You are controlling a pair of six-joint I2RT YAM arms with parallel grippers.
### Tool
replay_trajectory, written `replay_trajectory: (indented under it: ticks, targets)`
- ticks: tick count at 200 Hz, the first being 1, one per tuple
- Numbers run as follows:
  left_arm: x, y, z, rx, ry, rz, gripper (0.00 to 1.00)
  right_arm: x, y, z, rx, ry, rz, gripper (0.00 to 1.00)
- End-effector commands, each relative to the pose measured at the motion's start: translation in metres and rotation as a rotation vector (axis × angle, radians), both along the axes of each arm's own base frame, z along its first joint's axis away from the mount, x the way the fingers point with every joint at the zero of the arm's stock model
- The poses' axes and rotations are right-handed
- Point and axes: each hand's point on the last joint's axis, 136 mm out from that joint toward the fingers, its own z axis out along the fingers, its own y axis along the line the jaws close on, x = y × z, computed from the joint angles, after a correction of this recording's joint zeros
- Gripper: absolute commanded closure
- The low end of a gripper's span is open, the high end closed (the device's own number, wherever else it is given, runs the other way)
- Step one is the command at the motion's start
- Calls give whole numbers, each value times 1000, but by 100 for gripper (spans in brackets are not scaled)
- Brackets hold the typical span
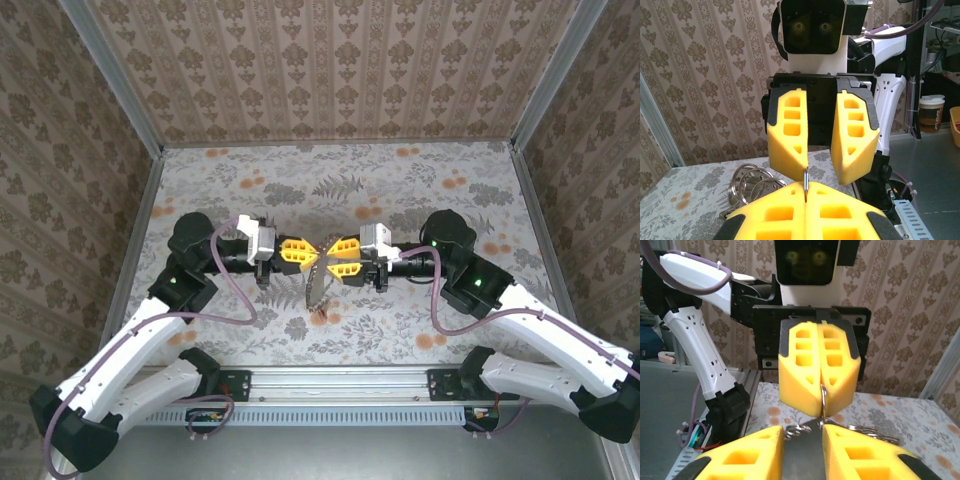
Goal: Put the keys on the keyring
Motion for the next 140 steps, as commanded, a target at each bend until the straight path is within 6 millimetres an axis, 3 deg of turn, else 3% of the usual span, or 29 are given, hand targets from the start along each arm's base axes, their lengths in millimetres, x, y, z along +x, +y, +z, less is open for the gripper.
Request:
replay_trajectory:
  ticks: [1, 49, 140]
  targets:
    - [-7, 3, 14, -47, -41, -32, 100, -5, 3, 6, 35, -8, 52, 72]
    - [-10, 2, 12, -53, -38, -47, 100, 10, 8, 3, 23, 15, -7, 74]
    - [-9, 3, 13, -56, -44, -38, 100, 21, -5, -1, 43, -9, -123, 71]
